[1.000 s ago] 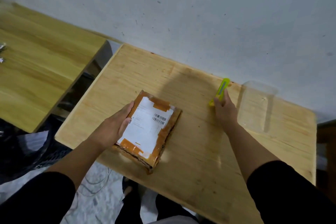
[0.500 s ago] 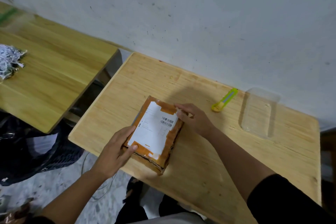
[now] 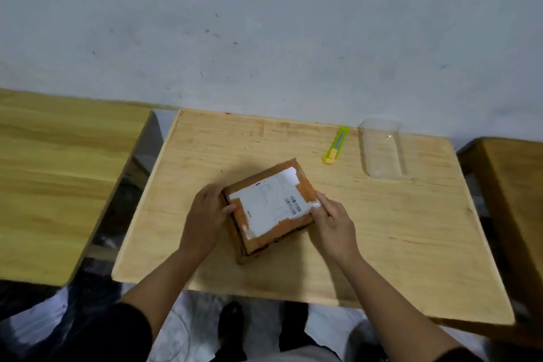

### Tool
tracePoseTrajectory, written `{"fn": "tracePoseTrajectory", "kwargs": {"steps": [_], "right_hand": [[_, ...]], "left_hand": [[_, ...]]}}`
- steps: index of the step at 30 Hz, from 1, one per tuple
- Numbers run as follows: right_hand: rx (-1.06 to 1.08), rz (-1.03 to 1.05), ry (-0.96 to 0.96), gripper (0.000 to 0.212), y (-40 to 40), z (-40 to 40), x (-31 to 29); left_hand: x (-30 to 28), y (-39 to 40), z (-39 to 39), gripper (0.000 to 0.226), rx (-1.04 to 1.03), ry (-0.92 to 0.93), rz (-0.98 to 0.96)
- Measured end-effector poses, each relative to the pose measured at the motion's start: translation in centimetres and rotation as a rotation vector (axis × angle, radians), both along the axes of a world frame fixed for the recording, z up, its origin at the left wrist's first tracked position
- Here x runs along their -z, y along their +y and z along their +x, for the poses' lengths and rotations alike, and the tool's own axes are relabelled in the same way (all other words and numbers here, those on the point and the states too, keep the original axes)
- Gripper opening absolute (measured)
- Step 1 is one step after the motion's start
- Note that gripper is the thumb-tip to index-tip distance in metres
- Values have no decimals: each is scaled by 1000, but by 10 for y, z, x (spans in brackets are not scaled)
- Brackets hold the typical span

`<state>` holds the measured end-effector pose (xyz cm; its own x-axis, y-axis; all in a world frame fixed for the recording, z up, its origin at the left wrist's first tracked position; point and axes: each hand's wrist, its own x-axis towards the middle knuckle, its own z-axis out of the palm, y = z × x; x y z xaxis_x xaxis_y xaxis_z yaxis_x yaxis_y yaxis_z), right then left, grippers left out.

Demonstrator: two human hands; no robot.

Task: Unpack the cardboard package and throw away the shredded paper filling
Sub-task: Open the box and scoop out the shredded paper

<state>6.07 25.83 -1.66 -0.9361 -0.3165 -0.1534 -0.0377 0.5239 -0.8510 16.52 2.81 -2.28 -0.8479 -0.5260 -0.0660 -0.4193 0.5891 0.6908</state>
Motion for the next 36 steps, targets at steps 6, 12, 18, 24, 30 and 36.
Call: {"fn": "tracePoseTrajectory", "kwargs": {"steps": [6,12,18,24,30,36], "right_hand": [[280,-21,-26,48,2,69,3],[351,28,4,64,-5,89,0],[403,-39,45,53,-13,77,-23],[341,-105,122,46,-17,34,-44],[19,156,93,55,-21,-28,-46],[-230,591,110,48,-17,-59,-30]], "left_hand": [[2,12,11,79,184,67,178],[12,5,21,81,295,64,275],[9,4,22,67,278,81,248],[10,-1,22,85,254,52,309],[17,-1,20,81,246,43,318],[-3,1,-2,74,243,74,73]]}}
